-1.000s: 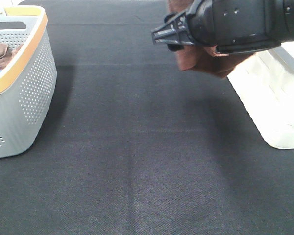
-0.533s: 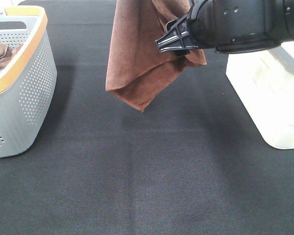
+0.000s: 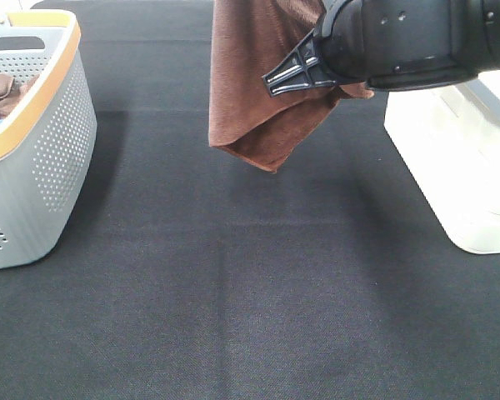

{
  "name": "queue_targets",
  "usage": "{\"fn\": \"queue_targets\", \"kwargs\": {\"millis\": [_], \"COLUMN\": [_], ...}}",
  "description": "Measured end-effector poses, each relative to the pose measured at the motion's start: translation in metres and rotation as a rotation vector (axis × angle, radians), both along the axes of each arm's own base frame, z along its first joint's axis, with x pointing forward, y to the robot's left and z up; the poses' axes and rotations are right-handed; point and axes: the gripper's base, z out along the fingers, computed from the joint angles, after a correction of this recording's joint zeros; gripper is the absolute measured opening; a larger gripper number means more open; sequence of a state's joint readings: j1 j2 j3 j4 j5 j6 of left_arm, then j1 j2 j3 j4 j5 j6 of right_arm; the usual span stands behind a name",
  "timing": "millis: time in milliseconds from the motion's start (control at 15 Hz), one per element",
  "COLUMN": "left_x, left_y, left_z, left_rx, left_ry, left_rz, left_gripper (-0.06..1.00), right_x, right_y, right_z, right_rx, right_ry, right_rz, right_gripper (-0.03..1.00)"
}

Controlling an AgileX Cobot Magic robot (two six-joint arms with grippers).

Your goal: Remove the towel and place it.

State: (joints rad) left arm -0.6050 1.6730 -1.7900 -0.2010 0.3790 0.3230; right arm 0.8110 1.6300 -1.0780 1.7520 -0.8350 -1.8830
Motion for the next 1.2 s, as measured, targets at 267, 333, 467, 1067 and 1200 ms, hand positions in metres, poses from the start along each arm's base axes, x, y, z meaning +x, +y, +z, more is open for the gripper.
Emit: {"fn": "queue_targets", "kwargs": {"millis": [267, 333, 467, 1067, 1200], "left_x": [0.006, 0.008, 0.015, 0.063, 0.092], "left_y": [0.008, 0.011, 0.023, 0.070, 0.074], "left_z": [-0.001, 0.000, -0.003, -0.060, -0.092], "left_rx": [0.233, 0.234, 0.220, 0.252, 0.239], "left_ry": [-0.161, -0.160, -0.112, 0.257, 0.296], "left_rz": [0.060, 0.077, 0.121, 0.317, 0.351], "left_gripper": [0.00, 0.00, 0.00, 0.00, 0.00], "right_x": [-0.014, -0.017, -0.021, 0.027, 0.059], "right_y": [-0.012, -0.014, -0.018, -0.022, -0.028], "right_z": [0.040, 0.047, 0.057, 0.046, 0.043], "right_rx": [0.093, 0.111, 0.139, -0.086, -0.060], "right_ry": [-0.078, -0.091, -0.113, -0.223, -0.206], "right_rz": [0.028, 0.039, 0.046, 0.108, 0.114], "right_gripper": [0.00, 0.00, 0.00, 0.00, 0.00]}}
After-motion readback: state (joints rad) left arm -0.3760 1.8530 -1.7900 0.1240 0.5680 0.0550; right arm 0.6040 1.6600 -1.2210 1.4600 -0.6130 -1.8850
